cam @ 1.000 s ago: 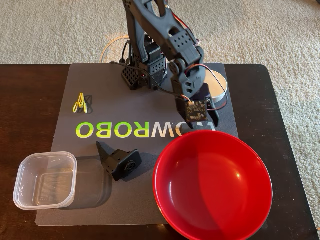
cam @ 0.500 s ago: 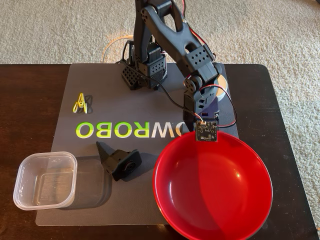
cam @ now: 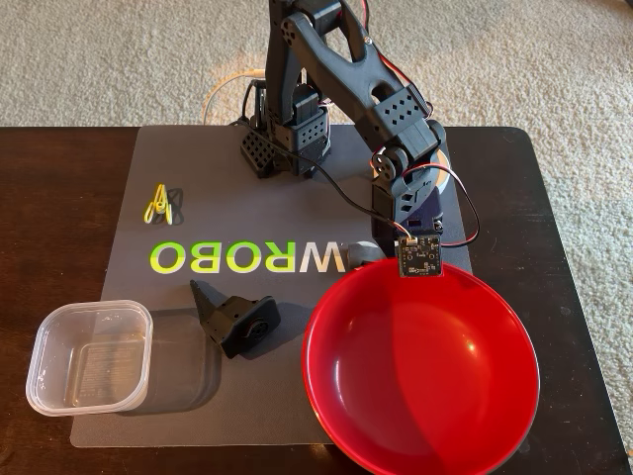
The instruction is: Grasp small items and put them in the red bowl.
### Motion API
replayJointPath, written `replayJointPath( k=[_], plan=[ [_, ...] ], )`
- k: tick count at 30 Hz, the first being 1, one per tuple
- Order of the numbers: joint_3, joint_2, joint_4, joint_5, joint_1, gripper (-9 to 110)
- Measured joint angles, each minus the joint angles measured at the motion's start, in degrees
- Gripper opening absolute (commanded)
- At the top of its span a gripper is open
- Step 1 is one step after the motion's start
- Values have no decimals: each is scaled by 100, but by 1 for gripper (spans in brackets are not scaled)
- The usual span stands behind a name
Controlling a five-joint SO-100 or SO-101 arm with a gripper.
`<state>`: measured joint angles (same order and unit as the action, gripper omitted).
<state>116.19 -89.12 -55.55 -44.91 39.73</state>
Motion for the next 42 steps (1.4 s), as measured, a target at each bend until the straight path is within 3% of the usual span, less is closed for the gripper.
replayJointPath(
  k=[19,30,36,42],
  plan=[
    [158,-2382,-1266,79,35,0],
    [-2373,-2786,-3006,141,-404,0],
    [-3938,-2795,-3111,141,-1169,0],
    [-4219,-1854,-2549,202,-1951,0]
  ],
)
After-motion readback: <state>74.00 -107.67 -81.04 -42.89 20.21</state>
